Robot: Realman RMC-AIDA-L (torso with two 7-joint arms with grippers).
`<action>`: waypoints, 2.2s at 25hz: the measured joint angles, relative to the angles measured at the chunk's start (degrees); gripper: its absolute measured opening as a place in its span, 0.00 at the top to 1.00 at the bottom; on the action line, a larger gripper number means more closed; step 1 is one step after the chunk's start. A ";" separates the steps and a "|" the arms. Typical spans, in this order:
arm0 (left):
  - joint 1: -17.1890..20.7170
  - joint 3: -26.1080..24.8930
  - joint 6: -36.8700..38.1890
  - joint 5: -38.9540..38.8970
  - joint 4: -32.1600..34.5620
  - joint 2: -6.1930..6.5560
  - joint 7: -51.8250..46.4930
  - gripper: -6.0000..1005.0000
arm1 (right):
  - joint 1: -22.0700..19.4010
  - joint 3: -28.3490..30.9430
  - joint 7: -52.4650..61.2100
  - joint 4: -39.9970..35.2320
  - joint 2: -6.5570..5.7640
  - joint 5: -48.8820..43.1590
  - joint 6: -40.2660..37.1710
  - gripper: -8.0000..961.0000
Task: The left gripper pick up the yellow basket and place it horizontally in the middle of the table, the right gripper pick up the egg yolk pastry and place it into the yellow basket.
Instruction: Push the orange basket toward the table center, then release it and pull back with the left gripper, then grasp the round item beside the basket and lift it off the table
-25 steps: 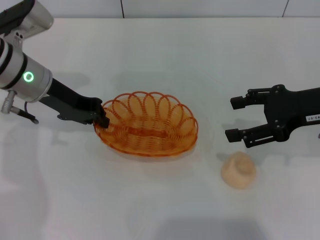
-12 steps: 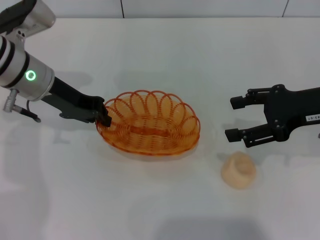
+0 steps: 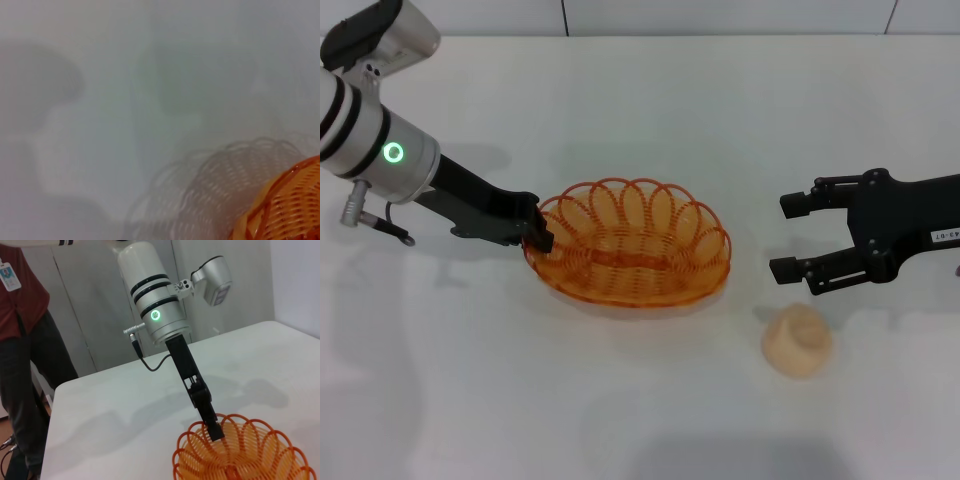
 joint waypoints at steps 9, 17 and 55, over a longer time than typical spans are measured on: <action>-0.08 -0.01 0.17 -0.79 -0.07 -0.07 0.37 0.81 | -0.02 -0.04 0.02 0.00 0.00 0.00 -0.06 0.11; 0.37 0.05 0.35 -2.45 -0.06 -0.10 1.17 0.80 | 0.00 0.03 0.02 0.00 0.00 0.00 -0.09 0.11; 11.74 0.29 18.55 -23.80 21.56 1.94 34.47 0.12 | -0.51 0.50 0.26 0.88 0.17 1.00 2.68 0.11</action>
